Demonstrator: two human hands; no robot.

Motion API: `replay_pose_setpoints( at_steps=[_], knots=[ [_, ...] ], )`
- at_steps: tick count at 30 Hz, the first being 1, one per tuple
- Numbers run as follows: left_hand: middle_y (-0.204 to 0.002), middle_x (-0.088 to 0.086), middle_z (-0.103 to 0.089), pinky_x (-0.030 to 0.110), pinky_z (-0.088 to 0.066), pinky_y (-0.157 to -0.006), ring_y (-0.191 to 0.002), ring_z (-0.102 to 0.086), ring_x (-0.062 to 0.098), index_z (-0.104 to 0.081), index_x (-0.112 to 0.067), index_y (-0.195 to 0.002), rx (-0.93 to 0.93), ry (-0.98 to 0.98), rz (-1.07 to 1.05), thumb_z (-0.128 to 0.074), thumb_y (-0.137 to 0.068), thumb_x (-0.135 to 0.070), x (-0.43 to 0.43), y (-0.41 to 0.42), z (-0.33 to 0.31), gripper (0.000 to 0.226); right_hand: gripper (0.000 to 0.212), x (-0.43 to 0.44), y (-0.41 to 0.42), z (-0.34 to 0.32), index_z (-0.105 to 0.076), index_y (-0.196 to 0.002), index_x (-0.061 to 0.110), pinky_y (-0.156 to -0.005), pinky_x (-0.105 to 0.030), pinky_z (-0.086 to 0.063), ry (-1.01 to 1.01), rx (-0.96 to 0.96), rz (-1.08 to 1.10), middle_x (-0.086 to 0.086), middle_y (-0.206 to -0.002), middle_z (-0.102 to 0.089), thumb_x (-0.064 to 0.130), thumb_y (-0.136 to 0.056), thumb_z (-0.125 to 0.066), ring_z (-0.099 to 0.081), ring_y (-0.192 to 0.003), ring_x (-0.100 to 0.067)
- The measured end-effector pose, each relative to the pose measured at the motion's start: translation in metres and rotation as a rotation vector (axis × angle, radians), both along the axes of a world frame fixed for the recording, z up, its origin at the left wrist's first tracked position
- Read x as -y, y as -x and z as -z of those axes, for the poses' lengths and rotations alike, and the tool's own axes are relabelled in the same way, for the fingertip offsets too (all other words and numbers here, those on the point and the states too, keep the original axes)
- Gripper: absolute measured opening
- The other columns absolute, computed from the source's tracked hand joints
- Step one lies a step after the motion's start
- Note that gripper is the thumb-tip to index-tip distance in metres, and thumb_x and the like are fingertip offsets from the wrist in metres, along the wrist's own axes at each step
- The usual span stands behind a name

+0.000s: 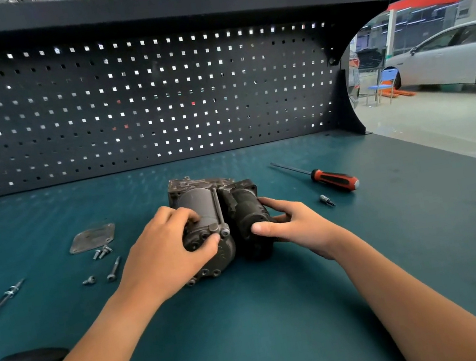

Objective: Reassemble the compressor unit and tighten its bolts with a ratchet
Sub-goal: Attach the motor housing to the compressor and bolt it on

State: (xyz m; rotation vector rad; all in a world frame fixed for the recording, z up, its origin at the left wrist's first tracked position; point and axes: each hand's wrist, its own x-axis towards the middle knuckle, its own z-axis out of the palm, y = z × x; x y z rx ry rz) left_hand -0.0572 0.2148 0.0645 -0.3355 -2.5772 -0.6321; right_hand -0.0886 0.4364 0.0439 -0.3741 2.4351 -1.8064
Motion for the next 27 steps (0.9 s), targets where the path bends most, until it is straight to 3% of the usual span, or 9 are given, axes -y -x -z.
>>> replay_pose_setpoints(
  at_steps=[4,7,10,13,16,18,20,22,27],
  knots=[
    [-0.096,-0.014,-0.044,0.027,-0.039,-0.072,-0.085,-0.047,0.008,-0.056,-0.027,-0.099,-0.001,-0.031,0.004,-0.056,-0.071,-0.056,0.002,0.001,0.000,0.041,0.105,0.009,0.002,0.010,-0.033,-0.144,0.023,-0.076,-0.008,-0.048,0.027,-0.033,0.032,0.008,-0.098,-0.069,0.050,-0.052,-0.077,-0.065,-0.089,0.003],
    [-0.093,-0.011,-0.045,0.027,-0.036,-0.070,-0.083,-0.046,0.010,-0.052,-0.027,-0.092,0.009,-0.005,-0.027,-0.049,-0.069,-0.062,-0.001,0.002,-0.002,0.042,0.088,0.012,0.004,0.014,-0.032,-0.144,0.021,-0.069,-0.004,-0.046,0.065,-0.024,0.053,0.005,-0.100,-0.069,0.037,-0.070,-0.077,-0.064,-0.088,0.005],
    [-0.090,-0.009,-0.046,0.028,-0.036,-0.070,-0.083,-0.047,0.013,-0.049,-0.026,-0.087,0.000,-0.007,-0.055,-0.049,-0.070,-0.061,-0.004,0.005,0.000,0.039,0.083,0.011,0.006,0.016,-0.032,-0.144,0.021,-0.066,-0.002,-0.044,0.101,-0.018,0.052,0.005,-0.099,-0.068,0.032,-0.074,-0.075,-0.065,-0.084,0.007],
    [-0.093,-0.004,-0.049,0.034,-0.042,-0.077,-0.090,-0.052,0.020,-0.055,-0.018,-0.091,-0.074,0.001,-0.060,-0.050,-0.073,-0.062,-0.007,0.003,0.001,0.048,0.087,0.012,0.008,0.020,-0.033,-0.144,0.021,-0.072,-0.006,-0.048,0.145,-0.009,0.041,0.005,-0.100,-0.069,0.036,-0.070,-0.076,-0.066,-0.088,0.004],
    [-0.112,0.003,-0.056,0.041,-0.044,-0.087,-0.104,-0.056,0.024,-0.059,-0.014,-0.114,-0.201,0.132,0.074,-0.037,-0.074,-0.060,-0.019,0.003,-0.002,0.064,0.104,0.013,0.010,0.021,-0.033,-0.144,0.017,-0.088,-0.024,-0.051,0.229,0.015,0.046,0.001,-0.103,-0.070,0.048,-0.054,-0.076,-0.067,-0.093,-0.008],
    [-0.120,-0.002,-0.058,0.040,-0.043,-0.090,-0.110,-0.056,0.020,-0.055,-0.022,-0.126,-0.155,0.266,0.118,-0.026,-0.077,-0.060,-0.026,0.004,-0.006,0.068,0.102,0.014,0.011,0.022,-0.034,-0.144,0.015,-0.079,-0.020,-0.052,0.250,0.021,0.050,0.007,-0.094,-0.072,0.047,-0.056,-0.073,-0.068,-0.086,-0.005],
    [-0.111,-0.003,-0.065,0.040,-0.045,-0.085,-0.106,-0.060,0.020,-0.057,-0.023,-0.125,-0.148,0.354,0.119,-0.022,-0.080,-0.057,-0.026,0.006,-0.007,0.067,0.092,0.013,0.012,0.023,-0.032,-0.145,0.016,-0.071,-0.014,-0.050,0.232,0.022,0.037,0.008,-0.090,-0.071,0.043,-0.067,-0.072,-0.067,-0.079,0.000],
    [-0.098,0.000,-0.069,0.040,-0.049,-0.073,-0.096,-0.065,0.022,-0.064,-0.020,-0.118,-0.172,0.374,0.121,-0.027,-0.082,-0.050,-0.025,0.006,-0.005,0.060,0.083,0.013,0.014,0.023,-0.029,-0.146,0.017,-0.074,-0.012,-0.050,0.194,0.013,0.022,0.002,-0.102,-0.068,0.037,-0.076,-0.071,-0.066,-0.086,0.000],
    [-0.086,0.002,-0.070,0.038,-0.049,-0.063,-0.083,-0.069,0.021,-0.072,-0.016,-0.104,-0.240,0.269,0.092,-0.037,-0.080,-0.040,-0.023,0.005,0.000,0.049,0.083,0.015,0.016,0.021,-0.028,-0.146,0.024,-0.078,-0.012,-0.049,0.164,0.016,-0.029,0.001,-0.110,-0.067,0.030,-0.076,-0.074,-0.065,-0.096,-0.003]
  ],
)
